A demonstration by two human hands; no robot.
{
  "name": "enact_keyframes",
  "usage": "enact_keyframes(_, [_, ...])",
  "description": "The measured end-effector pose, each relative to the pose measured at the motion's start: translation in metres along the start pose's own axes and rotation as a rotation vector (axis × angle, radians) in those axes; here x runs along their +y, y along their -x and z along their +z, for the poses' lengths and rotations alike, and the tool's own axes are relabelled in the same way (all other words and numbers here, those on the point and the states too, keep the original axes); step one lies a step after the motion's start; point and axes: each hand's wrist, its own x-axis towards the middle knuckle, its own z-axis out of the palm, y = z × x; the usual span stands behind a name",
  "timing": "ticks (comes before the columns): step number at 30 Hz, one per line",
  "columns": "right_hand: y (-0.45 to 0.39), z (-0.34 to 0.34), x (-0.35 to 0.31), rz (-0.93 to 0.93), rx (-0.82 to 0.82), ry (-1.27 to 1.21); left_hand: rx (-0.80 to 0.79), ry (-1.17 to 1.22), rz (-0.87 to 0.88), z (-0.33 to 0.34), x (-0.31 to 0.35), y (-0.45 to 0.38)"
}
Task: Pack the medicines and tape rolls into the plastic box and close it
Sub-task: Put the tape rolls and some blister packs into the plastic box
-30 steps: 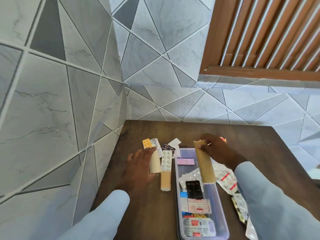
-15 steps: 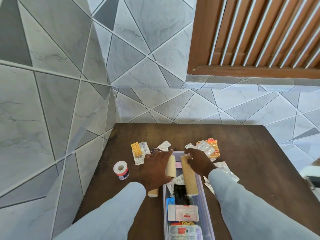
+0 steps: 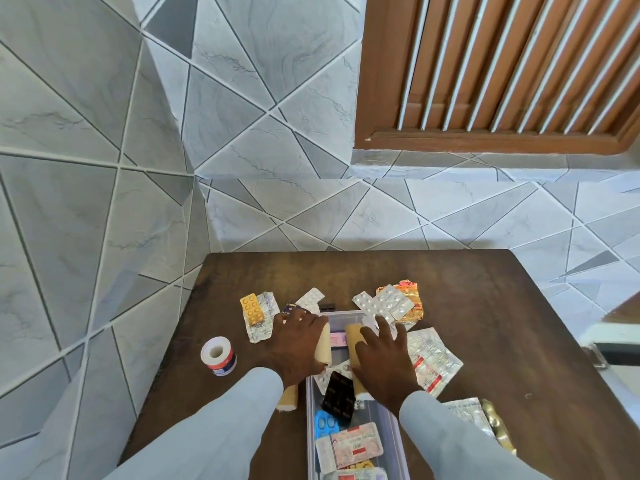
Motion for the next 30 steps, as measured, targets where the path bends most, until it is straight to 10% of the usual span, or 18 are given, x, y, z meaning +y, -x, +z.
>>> enact_keyframes(30, [-0.004, 0.005, 0.007, 0.029, -0.018, -0.155, -0.049, -0.235, -0.083, 0.014, 0.018, -0.013])
